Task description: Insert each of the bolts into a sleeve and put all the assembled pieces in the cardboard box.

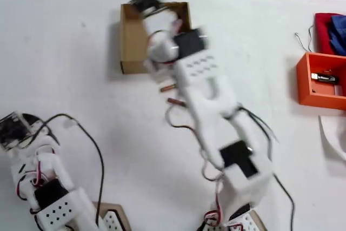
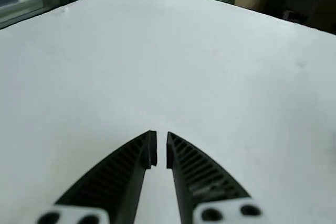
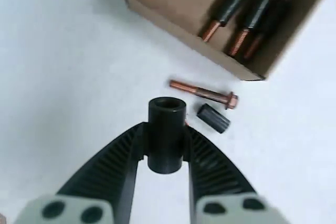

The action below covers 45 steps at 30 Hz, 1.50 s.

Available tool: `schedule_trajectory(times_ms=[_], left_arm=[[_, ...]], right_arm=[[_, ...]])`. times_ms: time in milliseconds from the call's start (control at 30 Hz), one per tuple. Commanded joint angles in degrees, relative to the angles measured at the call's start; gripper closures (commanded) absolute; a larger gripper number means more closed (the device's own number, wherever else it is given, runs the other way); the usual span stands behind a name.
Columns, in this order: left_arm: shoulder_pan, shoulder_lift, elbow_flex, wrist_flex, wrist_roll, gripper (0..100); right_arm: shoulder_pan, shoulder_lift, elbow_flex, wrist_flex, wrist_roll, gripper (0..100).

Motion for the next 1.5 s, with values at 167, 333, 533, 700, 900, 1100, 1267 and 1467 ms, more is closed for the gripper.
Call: schedule_trajectory(times_ms=[167, 333, 533, 700, 900, 1100, 1267, 1467], left_arm=[[20.48, 0.18, 0.40, 8.79, -19.96, 93], [23.30, 0.18, 0.31, 10.37, -23.82, 87], [28.31, 0.35, -8.13, 16.88, -23.65, 83], [33.41, 8.97, -18.24, 19.78, -23.65, 83], [37.27, 42.20, -40.84, 20.48, -20.75, 83], [50.99, 70.59, -68.00, 29.89, -14.51, 83], [63.03, 85.54, -84.26, 36.31, -30.51, 83], [64.88, 100.84, -95.60, 36.66, -41.05, 83]], right_arm=[[17.45, -28.79, 8.62, 0.75, 0.35, 97.7], [22.29, -48.66, 28.92, -0.84, 0.35, 97.7], [23.08, -74.42, 56.70, -5.05, 0.44, 97.8], [29.49, -79.16, 64.79, -10.51, 6.07, 97.8], [34.59, -73.89, 73.76, -18.51, 6.33, 97.8], [35.47, -72.75, 82.29, -28.79, 5.98, 97.8], [38.55, -72.57, 88.88, -30.46, 5.36, 97.8], [54.02, -72.66, 94.59, -32.40, 2.29, 97.8]])
